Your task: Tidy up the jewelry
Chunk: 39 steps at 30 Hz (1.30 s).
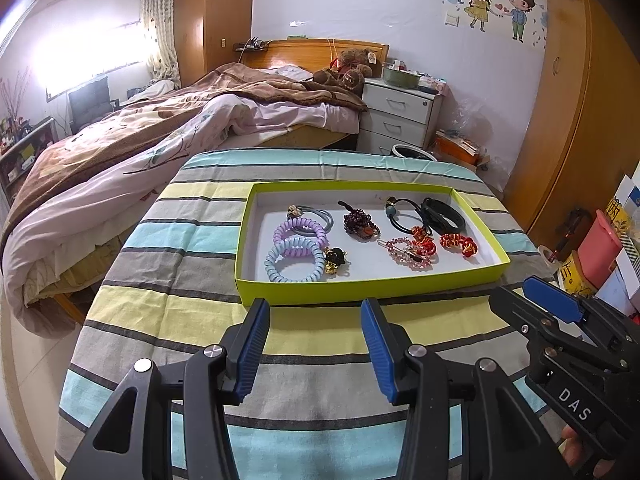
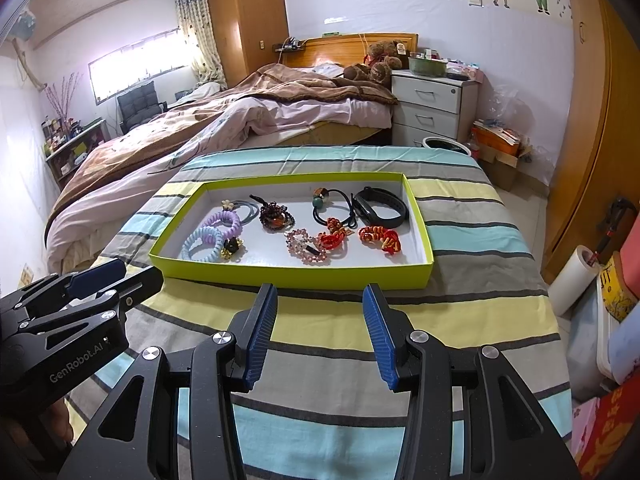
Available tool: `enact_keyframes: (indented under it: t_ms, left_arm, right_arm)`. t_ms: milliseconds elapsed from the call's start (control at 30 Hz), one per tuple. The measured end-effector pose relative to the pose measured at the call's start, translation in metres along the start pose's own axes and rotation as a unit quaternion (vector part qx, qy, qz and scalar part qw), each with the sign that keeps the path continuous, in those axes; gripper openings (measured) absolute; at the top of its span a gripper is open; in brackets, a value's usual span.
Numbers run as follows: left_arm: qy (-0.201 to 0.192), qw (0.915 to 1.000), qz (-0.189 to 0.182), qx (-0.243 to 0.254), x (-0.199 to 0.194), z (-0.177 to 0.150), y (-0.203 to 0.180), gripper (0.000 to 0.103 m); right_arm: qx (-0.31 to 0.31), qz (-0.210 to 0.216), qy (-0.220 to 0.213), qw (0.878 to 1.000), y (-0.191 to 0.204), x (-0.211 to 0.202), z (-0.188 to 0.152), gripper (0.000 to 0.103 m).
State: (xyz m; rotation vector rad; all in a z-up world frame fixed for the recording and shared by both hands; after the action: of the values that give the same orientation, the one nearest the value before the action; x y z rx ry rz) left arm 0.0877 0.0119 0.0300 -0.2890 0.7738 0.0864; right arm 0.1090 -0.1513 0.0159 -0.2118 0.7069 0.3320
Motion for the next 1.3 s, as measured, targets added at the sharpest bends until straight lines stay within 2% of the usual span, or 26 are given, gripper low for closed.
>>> enact_keyframes:
  t_ms: [1300]
  left_arm:
    - [0.011,0.9999,0.008,-0.009,0.0029,-0.0024,0.0008,0.047]
  right_arm:
    - [0.001,-0.002,0.002,1.0,-0.0019,-0.0008,-0.0022,0.046]
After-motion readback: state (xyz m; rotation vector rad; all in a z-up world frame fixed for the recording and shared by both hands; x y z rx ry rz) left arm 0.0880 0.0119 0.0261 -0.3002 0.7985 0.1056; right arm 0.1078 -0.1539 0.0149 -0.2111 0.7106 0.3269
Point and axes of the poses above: each gripper's, at about its wrist camera, not at the fingertips, and x roughly the way its jaws point, y to its left, z to its top, the point moved 1 cm from there along x, roughly the way its jaws point, and after that the axes turned 13 degrees about -x, right-handed, at the moved point
